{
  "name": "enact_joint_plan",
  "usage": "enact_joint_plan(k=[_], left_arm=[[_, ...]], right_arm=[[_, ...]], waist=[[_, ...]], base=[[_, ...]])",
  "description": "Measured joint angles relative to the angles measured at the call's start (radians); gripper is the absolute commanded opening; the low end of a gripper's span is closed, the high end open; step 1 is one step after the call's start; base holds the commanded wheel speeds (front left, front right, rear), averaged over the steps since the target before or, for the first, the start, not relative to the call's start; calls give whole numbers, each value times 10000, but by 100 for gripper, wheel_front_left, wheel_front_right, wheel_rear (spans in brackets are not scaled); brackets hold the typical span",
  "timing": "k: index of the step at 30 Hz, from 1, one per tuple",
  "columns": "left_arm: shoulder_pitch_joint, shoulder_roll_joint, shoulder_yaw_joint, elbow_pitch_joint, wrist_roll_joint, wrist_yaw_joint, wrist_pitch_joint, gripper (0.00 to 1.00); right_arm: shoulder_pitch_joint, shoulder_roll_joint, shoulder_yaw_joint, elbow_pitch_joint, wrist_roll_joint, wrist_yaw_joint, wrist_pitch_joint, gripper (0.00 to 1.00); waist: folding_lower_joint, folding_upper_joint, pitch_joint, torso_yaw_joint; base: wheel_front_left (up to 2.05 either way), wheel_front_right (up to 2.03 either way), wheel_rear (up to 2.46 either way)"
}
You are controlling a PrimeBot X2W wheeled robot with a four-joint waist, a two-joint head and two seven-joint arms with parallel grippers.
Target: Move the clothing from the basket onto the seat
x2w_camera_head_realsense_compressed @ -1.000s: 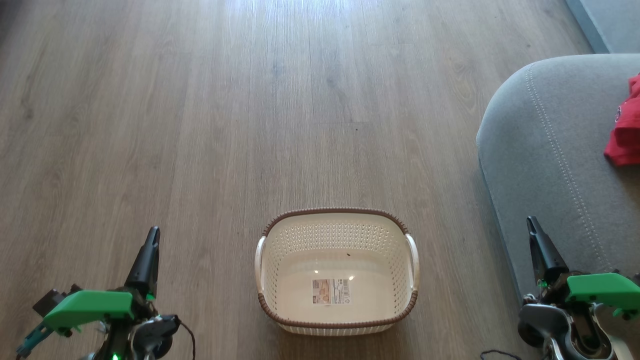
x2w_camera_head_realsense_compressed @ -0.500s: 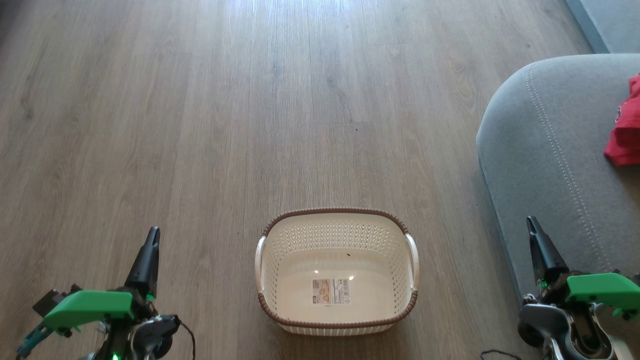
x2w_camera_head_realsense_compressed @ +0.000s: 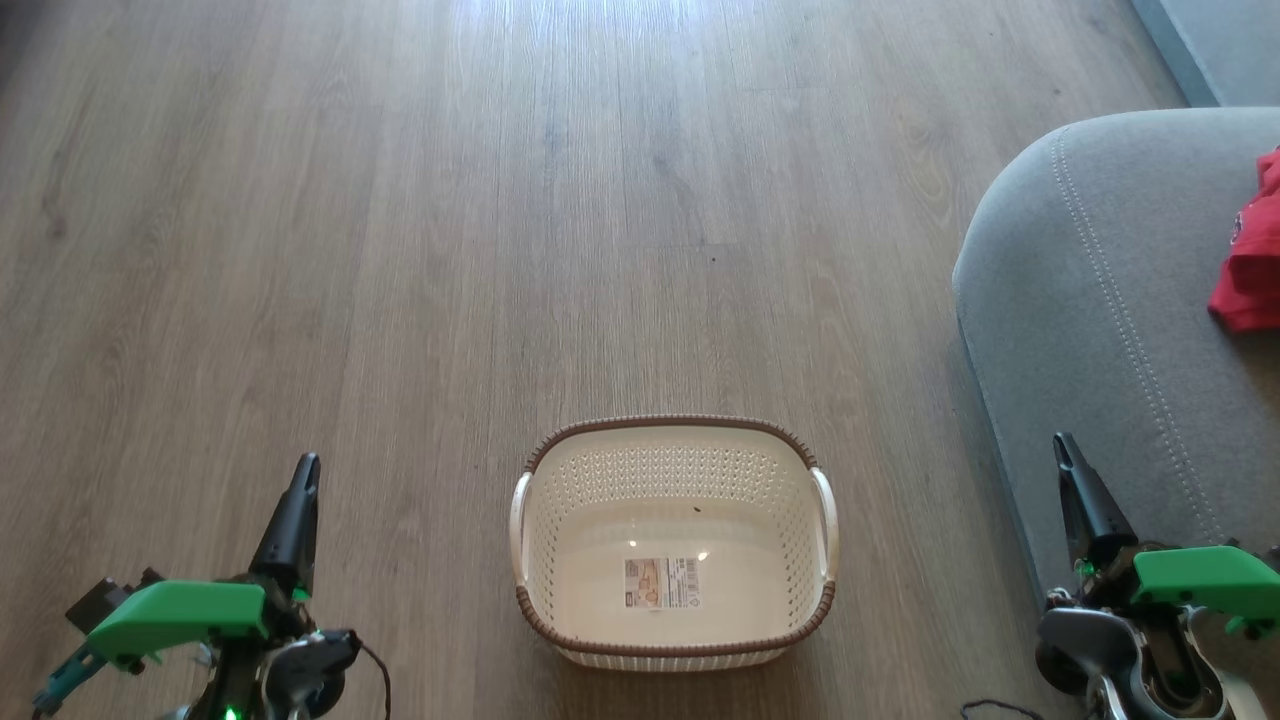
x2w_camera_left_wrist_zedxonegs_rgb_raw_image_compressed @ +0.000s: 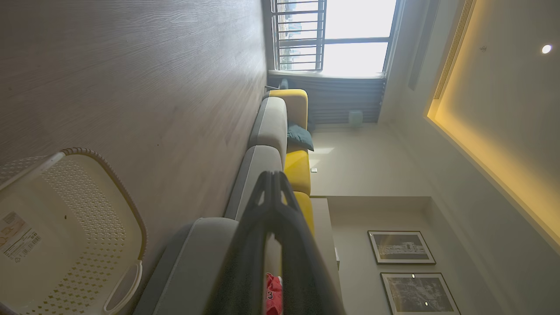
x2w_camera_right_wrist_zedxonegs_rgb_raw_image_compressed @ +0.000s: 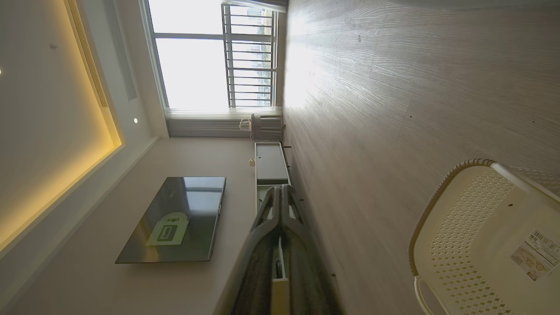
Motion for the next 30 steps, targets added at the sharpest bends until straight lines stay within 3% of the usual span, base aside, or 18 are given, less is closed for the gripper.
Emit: enact_joint_plan(k=[30], left_arm=[[0,0,0,0,0,0,0,0]], right_arm=[[0,0,0,0,0,0,0,0]], waist=[[0,0,0,0]], base=[[0,0,0]])
